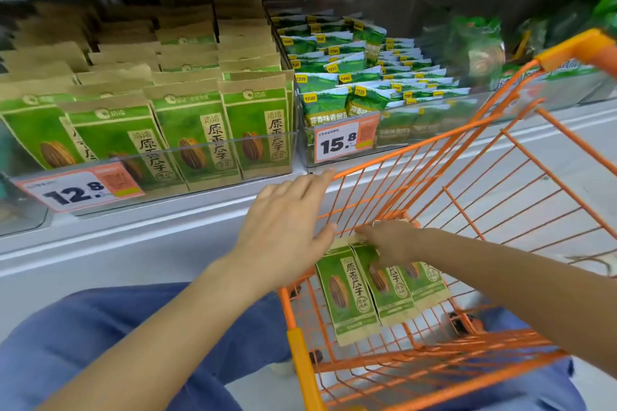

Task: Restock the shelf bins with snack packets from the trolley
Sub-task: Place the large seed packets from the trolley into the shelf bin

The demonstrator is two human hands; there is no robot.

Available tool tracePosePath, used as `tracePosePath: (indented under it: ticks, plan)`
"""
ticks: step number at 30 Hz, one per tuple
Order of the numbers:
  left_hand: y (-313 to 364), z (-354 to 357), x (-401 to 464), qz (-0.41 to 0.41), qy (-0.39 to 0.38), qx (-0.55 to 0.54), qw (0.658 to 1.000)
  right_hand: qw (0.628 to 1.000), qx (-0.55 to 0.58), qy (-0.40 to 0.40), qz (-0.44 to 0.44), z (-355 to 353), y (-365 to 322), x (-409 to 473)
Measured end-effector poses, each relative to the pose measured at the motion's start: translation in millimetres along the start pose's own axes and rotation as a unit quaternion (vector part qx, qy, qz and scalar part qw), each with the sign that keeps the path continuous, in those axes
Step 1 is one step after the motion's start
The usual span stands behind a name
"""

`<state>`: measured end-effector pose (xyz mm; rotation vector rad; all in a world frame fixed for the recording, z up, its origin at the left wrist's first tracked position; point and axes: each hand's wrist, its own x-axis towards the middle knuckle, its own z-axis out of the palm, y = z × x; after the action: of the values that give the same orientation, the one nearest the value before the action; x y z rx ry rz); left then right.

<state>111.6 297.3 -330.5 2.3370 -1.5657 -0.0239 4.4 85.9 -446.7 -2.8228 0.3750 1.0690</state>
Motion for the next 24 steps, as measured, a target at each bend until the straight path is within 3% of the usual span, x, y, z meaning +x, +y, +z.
tracePosePath:
  ticks: [4, 8, 10, 13, 15, 17, 19, 22, 24]
  plan:
    - [-0.6, -0.1, 1.2, 0.003, 0.008, -0.009, 1.000, 0.999, -0.028, -0.036, -0.017, -4.4, 0.3, -8.4]
    - [-2.4, 1.8, 4.0, 0.010, 0.008, -0.011, 1.000, 0.990, 0.099, -0.090, -0.034, -30.8, 1.7, -26.3]
    - [-3.6, 2.5, 5.6, 0.012, 0.006, -0.011, 1.000, 0.981, 0.160, -0.075, -0.074, -50.8, 1.9, -44.1]
    - [-3.3, 0.0, 7.3, 0.000, -0.009, -0.023, 1.000, 0.962, 0.256, -0.014, -0.098, -87.3, -3.5, -81.3]
    - [-2.5, -5.4, 10.1, -0.043, -0.034, -0.169, 0.984, 0.946, 0.301, 0.038, -0.116, -112.0, -12.3, -105.0]
    - [-3.0, -16.8, 13.5, -0.090, -0.024, -0.400, 0.912, 0.924, 0.344, 0.104, -0.133, -134.3, -24.9, -122.4]
    - [-6.2, -35.3, 14.9, -0.101, -0.004, -0.500, 0.860, 0.893, 0.396, 0.158, -0.146, -151.0, -39.5, -129.0]
    - [-14.8, -68.5, 7.8, -0.084, -0.005, -0.497, 0.863, 0.861, 0.417, 0.242, -0.163, -172.2, -68.1, -124.4]
    - [-26.3, -88.2, -0.6, -0.078, 0.005, -0.472, 0.878, 0.818, 0.460, 0.292, -0.183, -185.0, -91.1, -117.7]
